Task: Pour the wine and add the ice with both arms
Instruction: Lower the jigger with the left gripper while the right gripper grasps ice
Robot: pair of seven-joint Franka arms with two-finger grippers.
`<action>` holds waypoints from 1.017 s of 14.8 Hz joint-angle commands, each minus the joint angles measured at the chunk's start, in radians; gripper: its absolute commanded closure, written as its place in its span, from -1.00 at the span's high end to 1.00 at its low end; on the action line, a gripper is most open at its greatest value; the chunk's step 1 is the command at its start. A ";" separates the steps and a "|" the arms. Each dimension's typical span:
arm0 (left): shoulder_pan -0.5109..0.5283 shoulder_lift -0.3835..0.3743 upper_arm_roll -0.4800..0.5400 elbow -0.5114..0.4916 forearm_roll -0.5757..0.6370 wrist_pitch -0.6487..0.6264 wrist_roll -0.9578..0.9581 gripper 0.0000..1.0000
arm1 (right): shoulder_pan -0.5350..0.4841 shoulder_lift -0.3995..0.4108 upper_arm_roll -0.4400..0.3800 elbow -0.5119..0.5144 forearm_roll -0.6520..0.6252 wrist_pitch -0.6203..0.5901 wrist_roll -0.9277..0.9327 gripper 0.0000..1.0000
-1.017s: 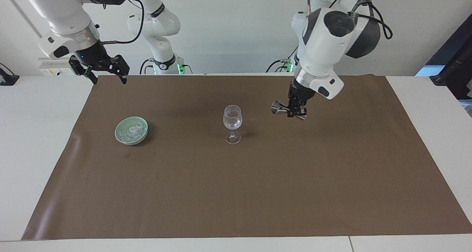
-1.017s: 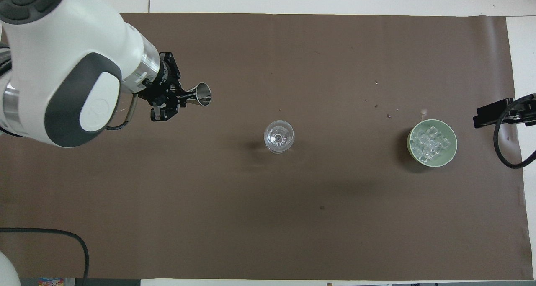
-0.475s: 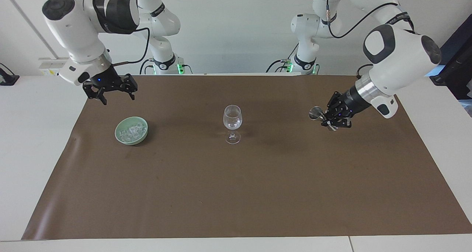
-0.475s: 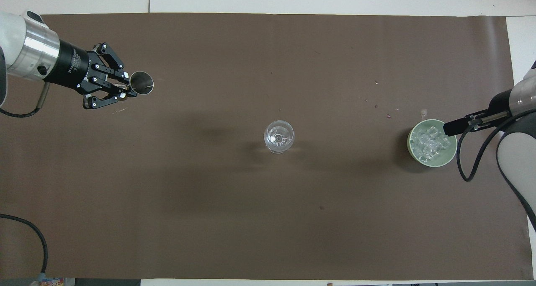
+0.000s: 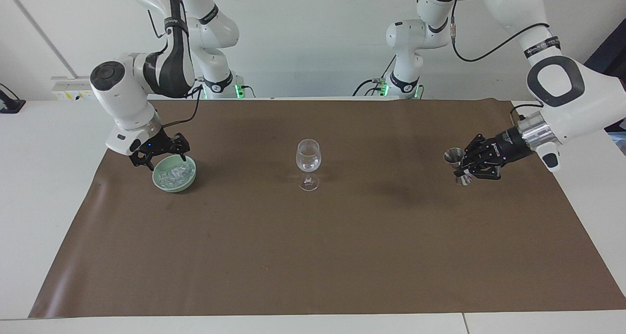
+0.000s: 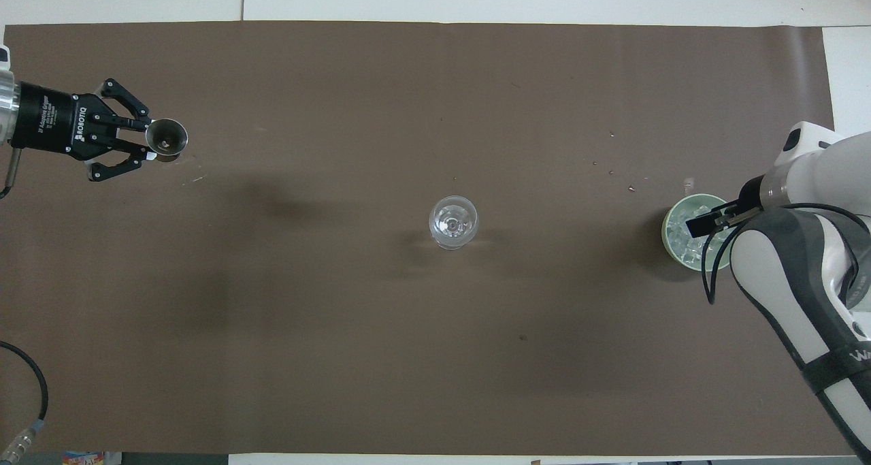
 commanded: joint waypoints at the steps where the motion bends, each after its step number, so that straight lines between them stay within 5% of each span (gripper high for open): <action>1: 0.071 0.047 -0.009 0.004 -0.068 -0.074 0.128 -1.00 | -0.014 0.002 0.008 -0.032 0.018 0.045 -0.037 0.97; 7: 0.194 0.093 -0.009 -0.016 -0.120 -0.094 0.179 -1.00 | -0.042 0.008 0.008 -0.109 0.018 0.148 -0.084 0.62; 15: 0.300 0.074 -0.006 -0.164 -0.232 -0.047 0.225 -1.00 | -0.054 0.025 0.008 -0.118 0.020 0.154 -0.090 0.53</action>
